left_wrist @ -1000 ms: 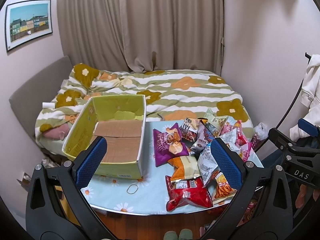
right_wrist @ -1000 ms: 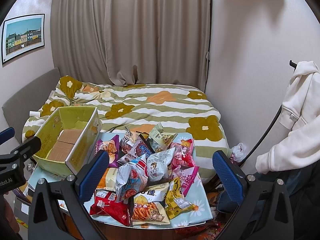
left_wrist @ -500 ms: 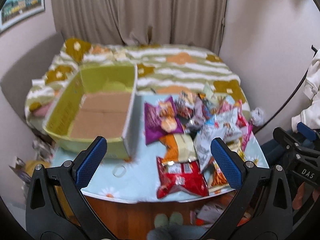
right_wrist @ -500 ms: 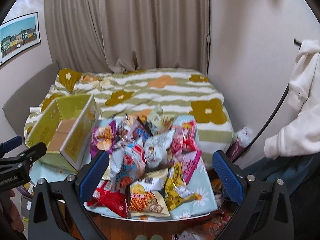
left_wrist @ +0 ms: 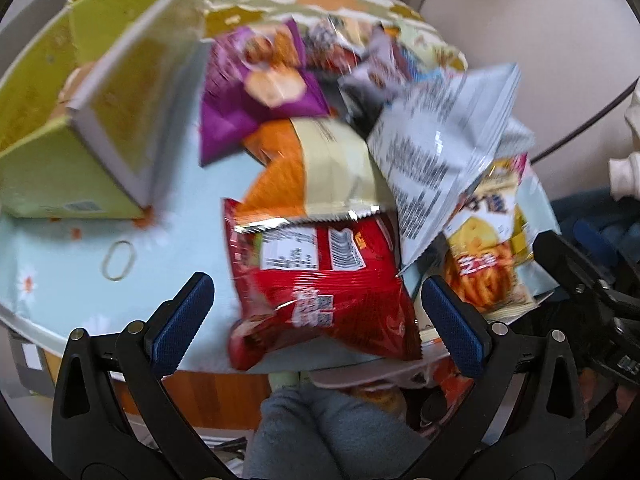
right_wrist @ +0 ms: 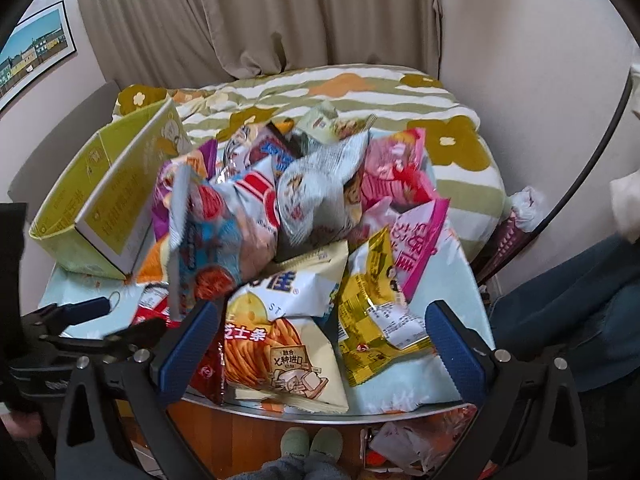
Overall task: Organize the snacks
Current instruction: 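Grasp the red chip bag with the left tool while the right tool grasps the white-yellow fries bag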
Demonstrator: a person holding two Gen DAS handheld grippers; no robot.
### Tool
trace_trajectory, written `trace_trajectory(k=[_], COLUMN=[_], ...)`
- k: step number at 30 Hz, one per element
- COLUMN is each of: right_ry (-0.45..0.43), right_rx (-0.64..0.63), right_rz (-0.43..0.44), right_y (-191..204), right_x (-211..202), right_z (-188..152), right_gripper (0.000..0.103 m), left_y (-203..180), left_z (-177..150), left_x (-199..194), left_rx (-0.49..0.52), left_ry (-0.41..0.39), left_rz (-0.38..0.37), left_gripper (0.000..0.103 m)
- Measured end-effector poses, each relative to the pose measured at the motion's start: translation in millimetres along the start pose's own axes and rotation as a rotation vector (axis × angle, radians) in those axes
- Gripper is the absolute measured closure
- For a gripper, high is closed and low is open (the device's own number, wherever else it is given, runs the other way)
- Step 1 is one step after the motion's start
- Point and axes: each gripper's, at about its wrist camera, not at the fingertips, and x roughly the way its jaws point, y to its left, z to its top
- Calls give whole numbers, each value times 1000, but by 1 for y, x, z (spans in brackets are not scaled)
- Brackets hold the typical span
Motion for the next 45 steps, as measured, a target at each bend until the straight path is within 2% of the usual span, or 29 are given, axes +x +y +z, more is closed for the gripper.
trace_trajectory(k=[5,8,11,15,18,22,27,28,29,31,33,45], right_ry=[17,38,61,84,105,128,173,179,187,188,183,95], right_rx=[-12,-22,-33,-35,-55,-56,-24,-21,-18,-18,-27,-40], right_rz=[25,40,55,84,96,112,124,124,126,129,129,99], right_y=[4,7,12,16,22,26,25,24,24,21,22,19], right_x=[13,23,33,43,51,59,70,72,74,75,73,27], right_z=[-2,-2,-3,-1,1,0,-4,-4,-4,-4,-3,5], right_gripper=[4,10,19,21,21,21,22,24,31,35,45,48], left_y=[-7,-11,-13,-14,-8,4,11,12,15,16,18,42], left_z=[-2,-3,-4,-7,-7,-7,-15,-16,-19,-19,-20,-25], left_x=[28,39,41,42,47,45,33,32,27,23,15,-44], left_rx=[19,38,56,68,80,85,102,105,106,103,97,36], left_ry=[37,40,29,29,42,44,39,37,33,32,31,-23], left_rz=[7,35,38,30,54,48,50,49,46,45,49,125], left_gripper=[0,0,0,0,8,14,23,26,28,30,32,34])
